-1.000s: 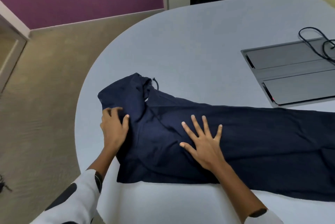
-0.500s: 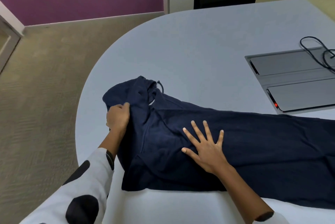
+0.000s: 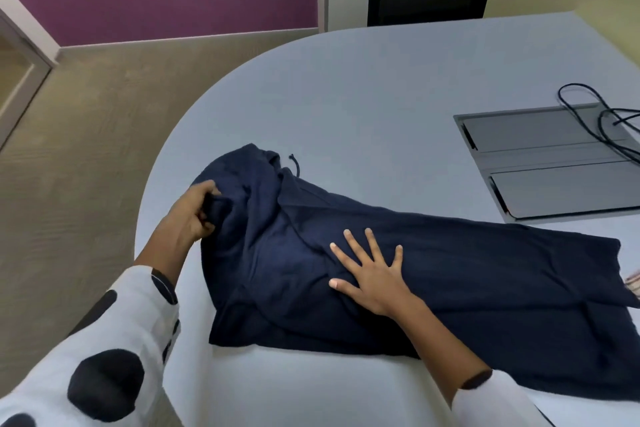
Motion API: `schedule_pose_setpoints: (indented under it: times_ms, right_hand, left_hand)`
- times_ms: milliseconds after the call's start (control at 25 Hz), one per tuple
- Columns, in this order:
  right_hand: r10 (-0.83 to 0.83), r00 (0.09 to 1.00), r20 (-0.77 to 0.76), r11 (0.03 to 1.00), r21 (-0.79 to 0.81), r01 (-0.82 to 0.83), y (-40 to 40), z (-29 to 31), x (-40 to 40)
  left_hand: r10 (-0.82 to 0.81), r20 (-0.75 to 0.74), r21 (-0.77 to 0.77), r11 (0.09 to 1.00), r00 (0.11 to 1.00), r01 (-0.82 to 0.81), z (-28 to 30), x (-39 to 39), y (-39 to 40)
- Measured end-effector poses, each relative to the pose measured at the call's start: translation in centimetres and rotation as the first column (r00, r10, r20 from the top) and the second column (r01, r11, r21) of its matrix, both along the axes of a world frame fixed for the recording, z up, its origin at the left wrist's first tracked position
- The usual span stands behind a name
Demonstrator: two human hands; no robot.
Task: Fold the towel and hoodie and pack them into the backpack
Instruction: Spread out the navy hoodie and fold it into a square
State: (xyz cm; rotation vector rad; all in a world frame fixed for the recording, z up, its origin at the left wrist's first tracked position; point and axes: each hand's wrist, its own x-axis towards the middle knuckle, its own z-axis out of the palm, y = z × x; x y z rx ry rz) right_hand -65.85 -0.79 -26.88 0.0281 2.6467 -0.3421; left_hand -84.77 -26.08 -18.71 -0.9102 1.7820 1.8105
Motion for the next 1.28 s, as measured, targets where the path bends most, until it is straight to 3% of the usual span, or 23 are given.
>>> schedule_pose_setpoints:
  times_ms: [160,280,320,400,480,560,600,640,720,760,840,880,920,1000,1080,1160,1200,1280]
  right_hand:
    - [0.044,0.997,0.061,0.999,-0.009,-0.043,0.8,0.3,-0.2]
    - [-0.105,0.984,0.144,0.962,-0.235,0.137,0.9,2.2,-0.5]
    - [-0.223,0.956,0.191,0.88,-0.382,0.282,1.2,3.4,-0.6]
    - [-0.428,0.852,0.302,0.567,-0.644,0.513,3.0,6.2,-0.9]
    - [-0.454,0.816,0.359,0.291,-0.806,0.516,5.7,9.0,-0.4]
    - [-0.421,0.8,0.428,0.005,-0.881,0.474,8.4,11.1,0.4]
    - [-0.418,0.796,0.438,-0.054,-0.887,0.46,9.3,12.1,1.1]
    - [-0.442,0.803,0.4,-0.001,-0.895,0.445,10.2,12.7,1.7]
    - [-0.539,0.824,0.176,0.322,-0.861,0.394,11.6,13.5,2.9]
    - [-0.597,0.799,0.068,0.414,-0.827,0.38,12.3,13.5,3.5]
    - [-0.704,0.709,0.024,0.364,-0.846,0.39,14.1,13.3,5.1]
    - [-0.748,0.662,0.051,0.293,-0.869,0.398,15.0,13.3,5.9]
    - [-0.777,0.625,0.08,0.236,-0.883,0.407,15.9,13.3,6.7]
    - [-0.803,0.584,0.117,0.199,-0.871,0.449,17.8,12.9,8.3]
    - [-0.824,0.542,0.165,0.161,-0.849,0.504,19.0,12.5,9.5]
    - [-0.834,0.496,0.242,0.074,-0.842,0.535,19.7,11.6,10.3]
    - [-0.826,0.493,0.273,0.045,-0.84,0.54,19.9,11.1,10.5]
    - [-0.822,0.492,0.286,0.037,-0.835,0.549,20.1,10.3,10.7]
  left_hand:
    - [0.008,-0.217,0.167,0.986,0.976,0.029,4.9,4.3,1.6]
    - [-0.06,-0.374,0.235,0.959,0.926,0.157,8.8,8.9,4.1]
    - [-0.12,-0.428,0.216,0.949,0.896,0.231,9.5,10.4,5.1]
    - [-0.328,-0.514,0.049,0.911,0.792,0.409,9.7,13.5,7.8]
    - [-0.576,-0.537,-0.231,0.803,0.617,0.549,8.2,16.7,11.0]
    - [-0.76,-0.516,-0.463,0.636,0.396,0.618,6.1,19.7,14.5]
    - [-0.83,-0.478,-0.563,0.541,0.287,0.625,5.0,21.0,16.2]
    - [-0.875,-0.44,-0.636,0.462,0.201,0.618,3.9,22.2,17.9]
    - [-0.901,-0.418,-0.68,0.395,0.116,0.617,2.6,24.1,20.4]
    - [-0.906,-0.415,-0.682,0.372,0.086,0.63,2.2,24.9,21.3]
    - [-0.925,-0.379,-0.705,0.303,0.021,0.641,1.8,26.0,22.2]
    - [-0.928,-0.373,-0.718,0.296,0.011,0.629,1.4,26.1,22.2]
    - [-0.916,-0.399,-0.719,0.348,0.054,0.602,1.0,25.9,22.0]
    - [-0.844,-0.482,-0.696,0.531,0.233,0.484,0.0,25.3,21.8]
    - [-0.759,-0.485,-0.662,0.643,0.434,0.384,-0.8,24.5,21.8]
    - [-0.739,-0.366,-0.525,0.666,0.565,0.53,-1.2,23.6,22.4]
    - [-0.773,-0.3,-0.47,0.629,0.559,0.619,-1.3,23.5,22.9]
    - [-0.851,-0.242,-0.506,0.52,0.466,0.688,-1.2,23.7,24.3]
